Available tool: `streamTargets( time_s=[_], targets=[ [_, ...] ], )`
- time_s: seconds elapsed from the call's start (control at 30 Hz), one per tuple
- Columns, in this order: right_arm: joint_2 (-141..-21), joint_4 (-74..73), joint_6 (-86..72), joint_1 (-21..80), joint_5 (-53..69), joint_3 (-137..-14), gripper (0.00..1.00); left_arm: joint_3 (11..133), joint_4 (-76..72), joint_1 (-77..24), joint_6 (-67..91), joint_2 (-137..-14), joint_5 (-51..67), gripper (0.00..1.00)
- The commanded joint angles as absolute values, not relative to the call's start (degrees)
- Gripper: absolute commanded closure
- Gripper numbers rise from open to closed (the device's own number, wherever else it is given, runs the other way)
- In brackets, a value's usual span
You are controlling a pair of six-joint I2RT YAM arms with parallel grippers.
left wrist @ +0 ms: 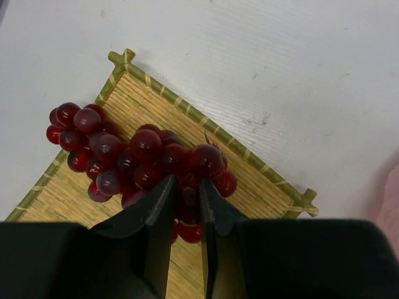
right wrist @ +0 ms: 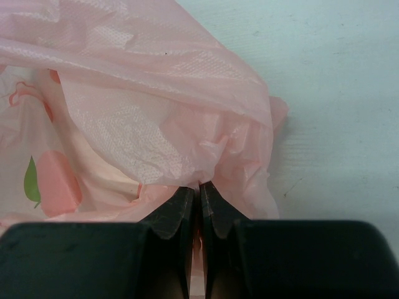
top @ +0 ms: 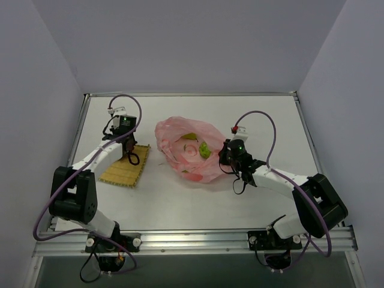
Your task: Take the fake fruits out of the plastic bag
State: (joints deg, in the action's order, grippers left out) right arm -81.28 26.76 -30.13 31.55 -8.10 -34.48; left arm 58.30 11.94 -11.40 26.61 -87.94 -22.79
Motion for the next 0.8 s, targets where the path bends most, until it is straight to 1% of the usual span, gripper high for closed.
streamTargets(
  time_s=[0.0, 0.23, 0.33, 0.37, 0.47, 0.5, 0.63, 0.67, 0.73, 0.77],
  targets=[
    [-79.5, 27.7, -30.1, 31.6, -9.2, -34.0, 0.97, 59.2, 8.2, -11.6, 28.5, -86.4, -22.2, 0.81],
    [-80.0, 27.9, -30.3, 31.8, -9.1, -34.1, 0.97, 55.9, 7.7, -13.3, 32.2, -84.5, -22.6, 0.81],
    [-79.8, 27.8, -30.3, 31.7, -9.2, -34.1, 0.97, 54.8, 8.4, -13.4, 33.7, -82.6, -23.0, 0.7],
    [-79.8, 27.7, -30.4, 31.8, -9.1, -34.1, 0.97, 54.6, 8.6, -13.4, 34.0, -81.1, -22.9, 0.62],
    [-79.6, 27.6, -30.3, 31.6, -9.1, -34.1, 0.97, 52.8, 9.1, -13.9, 35.1, -76.7, -22.2, 0.49],
    [-79.6, 27.6, -30.3, 31.7, -9.3, -34.1, 0.97, 52.3, 9.4, -14.1, 35.3, -75.5, -21.7, 0.42],
    [-79.5, 27.5, -30.3, 31.6, -9.3, -34.1, 0.97, 50.5, 11.1, -16.3, 36.7, -69.2, -20.2, 0.41],
    [-79.5, 27.4, -30.3, 31.6, -9.4, -34.1, 0.97, 50.2, 11.3, -17.1, 36.7, -66.3, -20.0, 0.42],
    [-79.2, 27.3, -30.2, 31.6, -9.5, -34.0, 0.97, 50.0, 12.6, -21.8, 36.6, -63.4, -19.2, 0.48],
    [-79.1, 27.4, -30.2, 31.6, -9.6, -33.9, 0.97, 50.0, 12.7, -24.1, 36.6, -61.0, -19.1, 0.49]
  ],
)
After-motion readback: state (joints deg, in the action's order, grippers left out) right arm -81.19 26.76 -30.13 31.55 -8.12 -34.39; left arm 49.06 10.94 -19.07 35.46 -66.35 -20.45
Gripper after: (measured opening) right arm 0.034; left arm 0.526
